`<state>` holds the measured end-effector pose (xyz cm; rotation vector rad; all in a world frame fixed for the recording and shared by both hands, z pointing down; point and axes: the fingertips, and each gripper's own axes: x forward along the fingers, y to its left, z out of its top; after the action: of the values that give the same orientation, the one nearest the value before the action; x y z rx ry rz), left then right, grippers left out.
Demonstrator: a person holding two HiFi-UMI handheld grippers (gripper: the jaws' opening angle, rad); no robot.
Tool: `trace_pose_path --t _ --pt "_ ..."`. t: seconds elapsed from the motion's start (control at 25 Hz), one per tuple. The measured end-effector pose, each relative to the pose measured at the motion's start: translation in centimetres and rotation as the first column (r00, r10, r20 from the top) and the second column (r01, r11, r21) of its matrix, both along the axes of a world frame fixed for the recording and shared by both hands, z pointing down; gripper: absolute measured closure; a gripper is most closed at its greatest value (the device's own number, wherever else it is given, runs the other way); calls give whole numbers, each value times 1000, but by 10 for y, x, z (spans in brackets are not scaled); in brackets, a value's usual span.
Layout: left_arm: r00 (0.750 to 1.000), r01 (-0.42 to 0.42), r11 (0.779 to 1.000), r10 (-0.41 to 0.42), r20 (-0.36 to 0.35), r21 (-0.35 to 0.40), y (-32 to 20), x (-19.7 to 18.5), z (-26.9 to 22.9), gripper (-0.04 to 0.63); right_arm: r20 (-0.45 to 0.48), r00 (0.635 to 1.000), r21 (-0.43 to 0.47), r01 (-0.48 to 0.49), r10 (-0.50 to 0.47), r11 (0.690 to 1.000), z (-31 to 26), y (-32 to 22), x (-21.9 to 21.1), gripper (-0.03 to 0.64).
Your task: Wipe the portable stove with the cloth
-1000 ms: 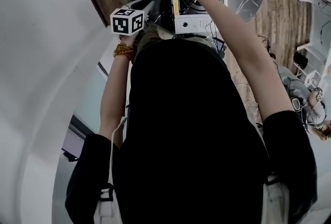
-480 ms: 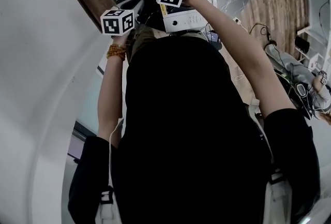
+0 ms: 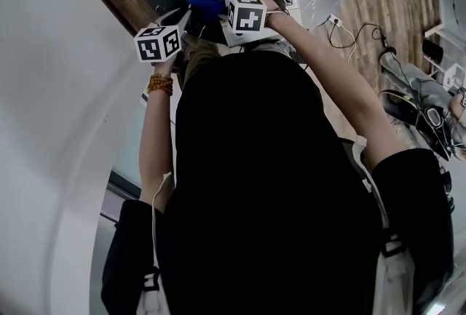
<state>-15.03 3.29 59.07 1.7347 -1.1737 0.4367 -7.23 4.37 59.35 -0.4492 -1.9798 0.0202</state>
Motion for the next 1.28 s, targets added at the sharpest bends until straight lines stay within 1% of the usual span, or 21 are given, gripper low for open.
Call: trace_pose_path --t 0.16,0.24,0.28,0.32,0.36,0.4,0.44,0.48,0.56,0.6,0.64,0.72,0.76,0.8,0.88,0.92,0.96,1.04,1.08,1.2,1.28 --pt "999 -33 999 33 18 -27 3 11 -1 515 21 999 -171 -40 44 984 -9 22 20 592" --pt "999 -47 998 47 12 -40 2 21 -2 515 54 995 -284 -64 83 957 -19 24 29 594" --pt "999 -51 998 52 8 -46 1 25 -3 515 82 989 -369 -84 122 926 -29 23 33 594" --pt "999 -53 997 54 8 -51 0 29 -3 515 119 975 -458 -113 187 882 -43 17 36 594" --pt "998 -54 997 55 11 -52 -2 31 -5 515 162 950 -535 -142 266 833 -59 7 39 594" --pt "998 -57 997 58 18 -49 -5 34 -7 515 207 915 -585 -167 346 793 -76 -8 44 592" --pt "997 -65 997 66 26 -40 -8 38 -10 514 251 873 -605 -195 418 772 -91 -28 52 592" --pt "996 -83 996 84 35 -25 -12 43 -14 514 291 828 -597 -234 479 768 -103 -51 62 592" --pt "988 -150 989 149 49 14 -18 60 -22 514 353 751 -513 -344 558 787 -115 -103 87 594" --pt "980 -193 981 191 57 28 -20 71 -25 514 375 729 -447 -398 572 801 -114 -128 99 592" --pt "969 -239 970 237 67 33 -22 83 -26 514 389 722 -379 -441 573 813 -109 -153 108 592" --pt "940 -330 944 326 96 24 -23 106 -23 514 376 734 -262 -501 565 825 -91 -194 121 592" --pt "925 -369 929 365 108 16 -23 117 -20 514 345 755 -200 -521 557 830 -78 -209 125 592" --pt "912 -398 917 394 111 9 -22 127 -17 504 298 788 -130 -525 538 841 -63 -219 128 592" --pt "904 -419 908 418 85 -11 -22 143 -10 500 188 863 -17 -475 469 880 -32 -218 131 592" --pt "905 -418 908 419 72 -29 -21 147 -6 500 158 881 -6 -452 447 892 -18 -211 132 592" --pt "906 -414 909 416 70 -50 -21 150 -1 499 152 881 -20 -451 449 892 -6 -206 132 592" --pt "912 -396 914 403 81 -95 -20 149 8 500 169 860 -63 -478 481 876 1 -198 135 592" --pt "918 -379 919 388 80 -110 -21 148 10 505 172 857 -75 -480 485 874 1 -193 140 592" --pt "936 -334 933 345 67 -130 -22 144 11 546 168 870 -100 -453 464 886 -2 -170 159 592" --pt "936 -333 933 345 74 -134 -23 144 11 548 170 861 -134 -462 480 877 -2 -154 174 592"
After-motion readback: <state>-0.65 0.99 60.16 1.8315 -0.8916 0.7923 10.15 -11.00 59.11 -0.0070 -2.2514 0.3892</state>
